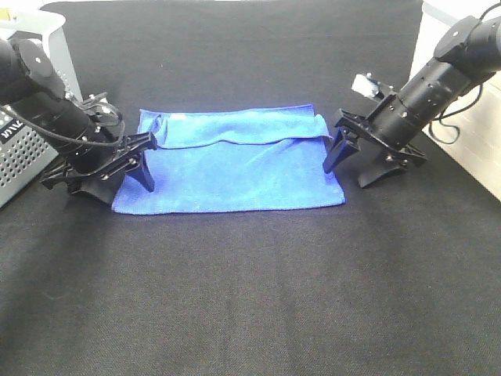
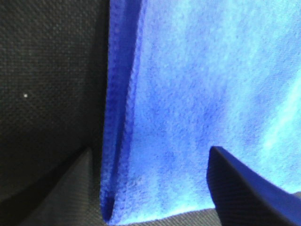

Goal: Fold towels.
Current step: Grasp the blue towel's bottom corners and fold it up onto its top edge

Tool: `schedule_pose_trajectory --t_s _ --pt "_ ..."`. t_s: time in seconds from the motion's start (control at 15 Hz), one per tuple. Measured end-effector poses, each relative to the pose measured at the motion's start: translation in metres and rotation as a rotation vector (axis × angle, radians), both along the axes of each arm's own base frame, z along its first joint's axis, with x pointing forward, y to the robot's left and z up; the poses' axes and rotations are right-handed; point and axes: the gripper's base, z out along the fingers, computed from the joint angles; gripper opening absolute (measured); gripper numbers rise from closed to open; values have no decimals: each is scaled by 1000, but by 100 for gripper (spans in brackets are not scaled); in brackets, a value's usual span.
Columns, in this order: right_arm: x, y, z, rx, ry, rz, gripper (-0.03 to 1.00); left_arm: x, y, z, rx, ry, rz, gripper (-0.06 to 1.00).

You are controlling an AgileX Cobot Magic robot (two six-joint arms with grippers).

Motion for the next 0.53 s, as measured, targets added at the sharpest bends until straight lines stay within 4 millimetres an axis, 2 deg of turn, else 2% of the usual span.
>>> schedule_pose_trajectory --t_s 0.07,0.13,0.2,0.27,0.33,0.4,0.53 --pt "-1 5 -1 -2 -3 19 64 0 -1 -1 -15 4 10 60" --pt "-2 17 -4 1 -7 36 52 0 -2 -3 -24 11 20 50" --pt "-2 20 -7 2 1 24 40 0 -2 -5 -24 17 19 28" --pt "-2 21 -9 3 12 4 27 0 -2 -6 -23 22 17 12" --pt "-2 19 -10 -3 23 -19 12 -1 -1 -6 -17 29 7 2" --pt "-2 16 -11 -3 34 -26 2 -3 -1 -6 -13 38 -4 1" --pt "-5 14 -10 8 68 -14 0 -6 0 3 7 43 -43 1"
